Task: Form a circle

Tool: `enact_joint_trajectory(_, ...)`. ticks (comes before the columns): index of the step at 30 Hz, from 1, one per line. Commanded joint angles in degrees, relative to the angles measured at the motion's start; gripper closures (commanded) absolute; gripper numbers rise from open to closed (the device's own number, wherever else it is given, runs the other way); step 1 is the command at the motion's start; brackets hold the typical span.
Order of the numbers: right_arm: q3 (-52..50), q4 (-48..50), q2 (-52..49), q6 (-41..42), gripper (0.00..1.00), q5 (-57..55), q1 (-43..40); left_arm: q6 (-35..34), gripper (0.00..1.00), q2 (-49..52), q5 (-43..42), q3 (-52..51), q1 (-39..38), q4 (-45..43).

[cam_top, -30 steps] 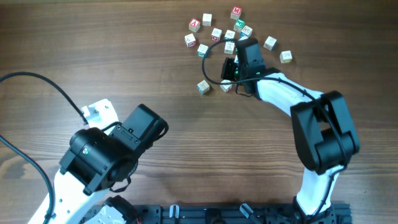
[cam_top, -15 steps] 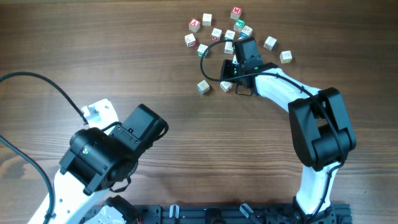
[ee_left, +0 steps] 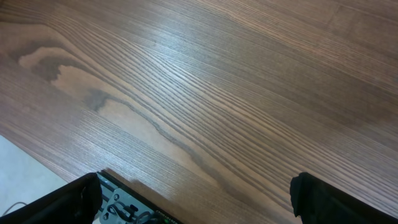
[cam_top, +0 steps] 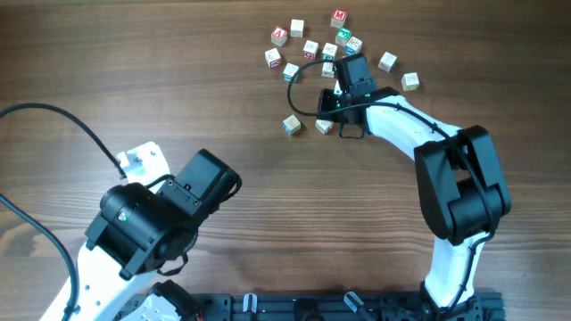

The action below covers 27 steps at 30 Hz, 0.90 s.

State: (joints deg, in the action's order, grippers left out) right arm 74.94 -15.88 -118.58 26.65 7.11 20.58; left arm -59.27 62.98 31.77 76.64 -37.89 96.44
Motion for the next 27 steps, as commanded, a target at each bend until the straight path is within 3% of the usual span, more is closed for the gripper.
enact_joint_trajectory(1,1.4,-0.7,0.7,-1.2,0.95,0.7,0.5,-0.8,0.00,-0.3,0.3,-0.2,-0.1,0.0)
enact_joint_trajectory(27,1.4,-9.5,1.8,2.4,0.96,-0.7,0.5,-0.8,0.00,-0.3,0.3,-0.2,-0.1,0.0)
